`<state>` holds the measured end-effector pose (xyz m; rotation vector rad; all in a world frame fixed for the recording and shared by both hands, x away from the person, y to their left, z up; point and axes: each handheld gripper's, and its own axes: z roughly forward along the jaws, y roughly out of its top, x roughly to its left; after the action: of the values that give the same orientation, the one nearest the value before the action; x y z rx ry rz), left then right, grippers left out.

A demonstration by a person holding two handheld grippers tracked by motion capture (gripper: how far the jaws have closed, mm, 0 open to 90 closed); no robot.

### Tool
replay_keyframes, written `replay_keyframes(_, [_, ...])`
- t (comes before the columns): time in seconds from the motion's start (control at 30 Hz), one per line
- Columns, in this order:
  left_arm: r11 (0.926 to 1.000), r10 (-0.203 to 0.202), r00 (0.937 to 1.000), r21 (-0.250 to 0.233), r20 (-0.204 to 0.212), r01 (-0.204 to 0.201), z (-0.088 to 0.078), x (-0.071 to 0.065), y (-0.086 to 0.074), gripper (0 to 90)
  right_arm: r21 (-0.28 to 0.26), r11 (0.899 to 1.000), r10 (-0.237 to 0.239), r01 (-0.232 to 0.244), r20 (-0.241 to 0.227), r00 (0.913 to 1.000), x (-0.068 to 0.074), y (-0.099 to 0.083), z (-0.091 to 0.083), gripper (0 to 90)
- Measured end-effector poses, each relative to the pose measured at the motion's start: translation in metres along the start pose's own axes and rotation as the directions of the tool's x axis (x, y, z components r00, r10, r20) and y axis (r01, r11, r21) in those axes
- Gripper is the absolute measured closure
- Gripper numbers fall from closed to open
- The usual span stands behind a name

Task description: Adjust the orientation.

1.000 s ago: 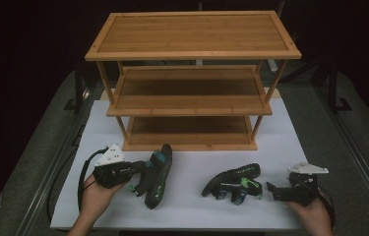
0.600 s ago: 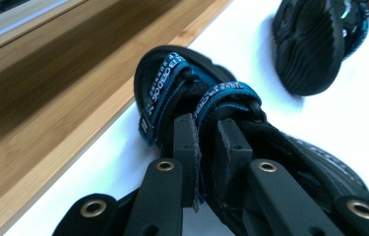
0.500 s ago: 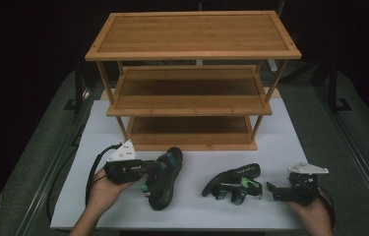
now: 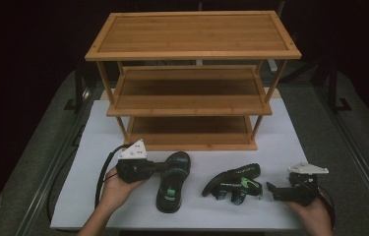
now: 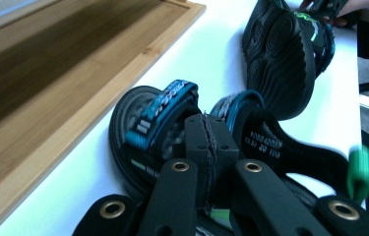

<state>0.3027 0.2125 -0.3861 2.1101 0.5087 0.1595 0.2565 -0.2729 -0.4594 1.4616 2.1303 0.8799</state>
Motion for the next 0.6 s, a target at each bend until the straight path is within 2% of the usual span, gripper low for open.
replay_keyframes(0.1, [1.0000,0.001,0.9998,-0.010,-0.018,-0.001,-0.007,0.000,-0.001,87.2,-0.001,1.000,0.000,0.000,0.000,1.0000,0.000,0.000,0.000,0.0])
replay_keyframes(0.17, [0.9997,-0.020,0.9996,-0.016,-0.019,0.019,-0.012,0.003,-0.006,79.8,0.000,1.000,0.000,0.000,0.000,1.0000,0.000,0.000,0.000,0.0])
replay_keyframes(0.2, [0.9994,-0.031,0.9994,-0.016,-0.015,0.031,-0.015,0.004,-0.009,73.2,0.000,1.000,-0.001,0.001,0.000,1.0000,0.000,0.000,0.000,0.0])
replay_keyframes(0.23, [0.9990,-0.041,0.9991,-0.017,-0.008,0.041,-0.017,0.004,-0.013,73.2,0.000,1.000,-0.001,0.001,0.000,1.0000,0.000,0.000,0.000,0.0])
replay_keyframes(0.3, [0.9990,-0.045,0.9990,-0.003,-0.005,0.045,-0.020,0.003,-0.021,70.1,0.000,1.000,0.000,0.000,0.000,1.0000,0.000,0.000,0.000,0.0])
replay_keyframes(0.33, [0.9986,-0.051,0.9987,0.013,-0.003,0.051,-0.023,0.000,-0.030,70.1,0.000,1.000,-0.001,0.001,0.000,1.0000,0.000,0.000,0.000,0.0])
replay_keyframes(0.37, [0.9986,-0.051,0.9987,0.013,-0.003,0.051,-0.023,0.000,-0.030,70.1,0.000,1.000,-0.001,0.001,0.000,1.0000,0.000,0.000,0.000,0.0])
replay_keyframes(0.47, [0.9968,-0.067,0.9977,0.045,0.009,0.067,-0.024,-0.004,-0.043,69.9,0.000,1.000,-0.002,0.002,0.000,1.0000,0.000,0.000,0.000,0.0])
replay_keyframes(0.6, [0.9934,-0.072,0.9962,0.093,0.050,0.067,-0.018,-0.014,-0.060,68.1,-0.001,1.000,0.000,0.000,-0.001,1.0000,0.000,0.000,0.000,0.0])
